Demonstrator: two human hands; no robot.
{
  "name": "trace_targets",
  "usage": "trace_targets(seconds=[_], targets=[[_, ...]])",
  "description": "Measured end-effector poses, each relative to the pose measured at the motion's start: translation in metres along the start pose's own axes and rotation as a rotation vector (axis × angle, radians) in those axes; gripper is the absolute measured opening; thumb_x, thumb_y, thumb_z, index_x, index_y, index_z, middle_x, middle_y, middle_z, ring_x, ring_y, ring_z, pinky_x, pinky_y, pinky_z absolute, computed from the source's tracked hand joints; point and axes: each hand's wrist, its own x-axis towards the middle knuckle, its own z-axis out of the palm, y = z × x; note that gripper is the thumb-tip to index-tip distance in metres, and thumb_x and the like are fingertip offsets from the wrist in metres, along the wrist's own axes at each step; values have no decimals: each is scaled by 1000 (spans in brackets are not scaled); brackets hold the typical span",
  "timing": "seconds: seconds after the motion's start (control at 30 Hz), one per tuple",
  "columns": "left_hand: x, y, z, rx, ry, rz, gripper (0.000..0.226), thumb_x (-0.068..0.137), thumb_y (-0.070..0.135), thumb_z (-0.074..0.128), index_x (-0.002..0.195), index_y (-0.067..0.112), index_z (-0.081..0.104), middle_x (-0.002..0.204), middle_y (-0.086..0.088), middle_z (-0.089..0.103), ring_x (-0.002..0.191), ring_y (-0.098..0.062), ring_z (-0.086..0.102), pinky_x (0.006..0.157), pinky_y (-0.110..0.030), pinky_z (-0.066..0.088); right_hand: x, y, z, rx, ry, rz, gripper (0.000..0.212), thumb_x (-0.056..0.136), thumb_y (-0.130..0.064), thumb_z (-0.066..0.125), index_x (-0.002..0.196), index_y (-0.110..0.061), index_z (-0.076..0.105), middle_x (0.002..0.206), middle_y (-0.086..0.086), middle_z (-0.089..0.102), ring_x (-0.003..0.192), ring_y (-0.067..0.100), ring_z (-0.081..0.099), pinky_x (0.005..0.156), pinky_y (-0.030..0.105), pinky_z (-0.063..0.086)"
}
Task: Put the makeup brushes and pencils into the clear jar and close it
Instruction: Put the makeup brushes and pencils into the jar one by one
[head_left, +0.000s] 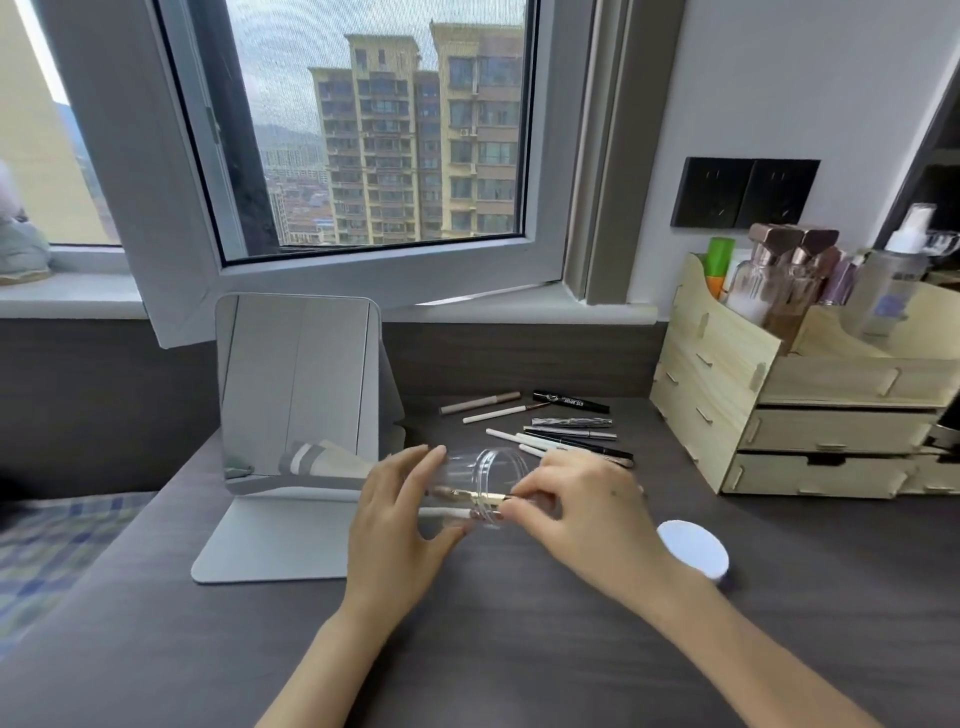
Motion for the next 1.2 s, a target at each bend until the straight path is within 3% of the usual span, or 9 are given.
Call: trace_targets(seconds=[0.3,0.43,0.53,0.67,0.77,0.83,0.97,1.1,1.2], targets=[[0,-2,1,-34,22,-28,70,62,38,78,124,19,51,119,-3,55,99,-22,55,83,-34,47,-7,-9,19,-20,21,-80,42,87,-41,33,83,-26,71,69,-4,61,70,17,59,57,24,32],[0,-4,2,-43,38,-49,75,57,28,87,123,19,53,118,-1,56,102,-18,53,87,-28,43,-8,11,11,274,87,75,43,88,-40,33,87,-19,70,75,-1,65,75,14,58,66,29,41],[2,-5,2,-42,43,-62,76,54,22,89,122,16,54,117,-4,57,106,-15,49,91,-17,34,2,58,15,-135,213,292,37,89,-29,39,75,-12,69,74,5,65,74,28,59,60,33,41],[2,-5,2,-42,44,-71,77,53,22,89,122,15,54,116,-4,58,106,-14,48,91,-13,31,7,100,26,-550,-202,500,26,93,-26,49,106,-11,66,111,8,60,106,30,51,82,35,44],[3,-5,1,-41,54,-67,77,52,21,89,120,13,55,116,-3,57,106,-13,48,91,-11,30,4,112,31,-633,-258,456,8,70,-5,74,77,-7,71,87,12,66,84,33,60,64,34,50],[3,-6,1,-45,65,-64,77,51,19,90,120,12,56,116,2,53,106,-9,45,92,-8,27,0,120,35,-622,-189,409,25,44,7,85,51,-5,64,58,12,62,57,34,59,44,31,46],[2,-7,1,-41,62,-71,77,52,19,90,121,12,55,117,6,49,107,-3,41,93,-6,26,-4,119,29,-354,-46,454,9,87,-3,56,88,-4,64,90,13,67,87,34,59,70,37,46],[1,-7,1,-33,71,-92,77,52,20,89,121,13,55,117,8,48,107,1,38,93,-5,24,-15,99,-15,142,226,433,12,89,-5,55,84,-7,65,69,-1,63,67,7,59,58,12,39],[2,-8,1,-27,85,-112,77,52,19,89,121,12,56,116,8,48,108,-1,39,93,-3,22,-26,80,-50,297,254,400,12,87,-1,57,82,-9,65,65,-5,62,63,-5,57,55,3,39]])
